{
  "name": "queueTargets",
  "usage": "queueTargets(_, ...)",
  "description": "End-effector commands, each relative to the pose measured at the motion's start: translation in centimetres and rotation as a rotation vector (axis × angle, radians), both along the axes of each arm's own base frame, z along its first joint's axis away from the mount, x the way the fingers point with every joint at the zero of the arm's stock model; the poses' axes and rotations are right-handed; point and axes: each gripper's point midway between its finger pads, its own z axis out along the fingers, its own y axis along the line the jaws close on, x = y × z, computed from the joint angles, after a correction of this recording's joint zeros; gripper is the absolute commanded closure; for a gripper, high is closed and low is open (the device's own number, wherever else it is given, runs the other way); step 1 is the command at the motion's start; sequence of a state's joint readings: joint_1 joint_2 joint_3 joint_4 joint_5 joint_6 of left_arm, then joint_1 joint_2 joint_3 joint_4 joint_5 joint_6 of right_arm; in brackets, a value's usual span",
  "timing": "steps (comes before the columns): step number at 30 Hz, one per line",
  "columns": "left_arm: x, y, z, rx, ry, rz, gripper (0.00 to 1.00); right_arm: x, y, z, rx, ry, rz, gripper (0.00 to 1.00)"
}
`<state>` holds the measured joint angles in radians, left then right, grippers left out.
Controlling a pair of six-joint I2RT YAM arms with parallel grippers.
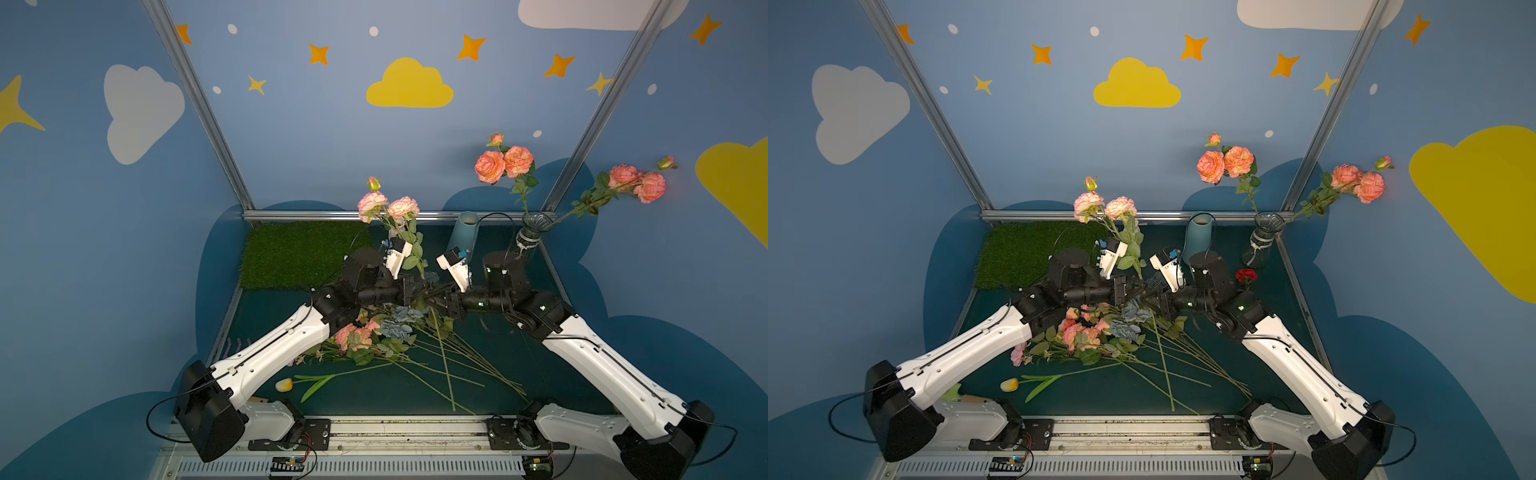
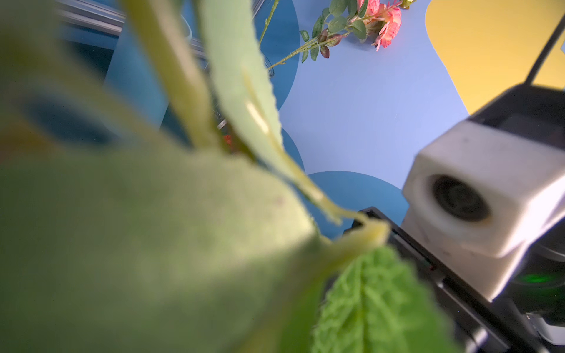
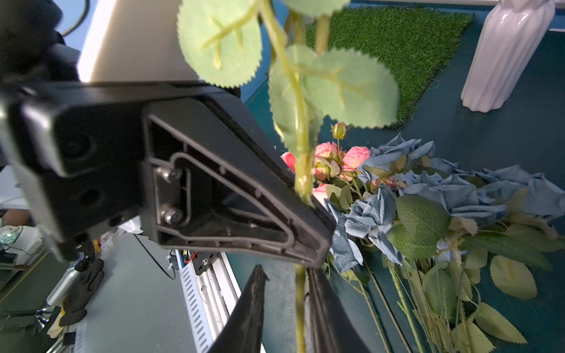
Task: Place the pink flowers into the vase
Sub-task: Pick up the flower at the center of the board, then place the flower in the vase.
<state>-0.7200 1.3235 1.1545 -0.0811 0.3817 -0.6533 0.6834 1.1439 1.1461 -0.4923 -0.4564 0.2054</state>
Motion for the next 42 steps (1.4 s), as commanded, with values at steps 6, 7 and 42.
queueTargets(6, -0.2, -0.5, 2.4, -0.03, -0.057, -0.041, 0.98, 0.4, -0.1, -0.4, -0.047, -0.03, -0.002, 0.93)
queueTargets(7, -0.2, -0.5, 2.3, -0.027, -0.056, -0.042, 0.98, 0.5, 0.0, -0.3, -0.046, -0.032, -0.004, 0.97)
queueTargets(42, 3.2, 8.1, -3.9, 0.145, -0.044, 0.409, 0.17, 13.7, -14.9, 18.0, -0.181, -0.688, -0.968, 1.0)
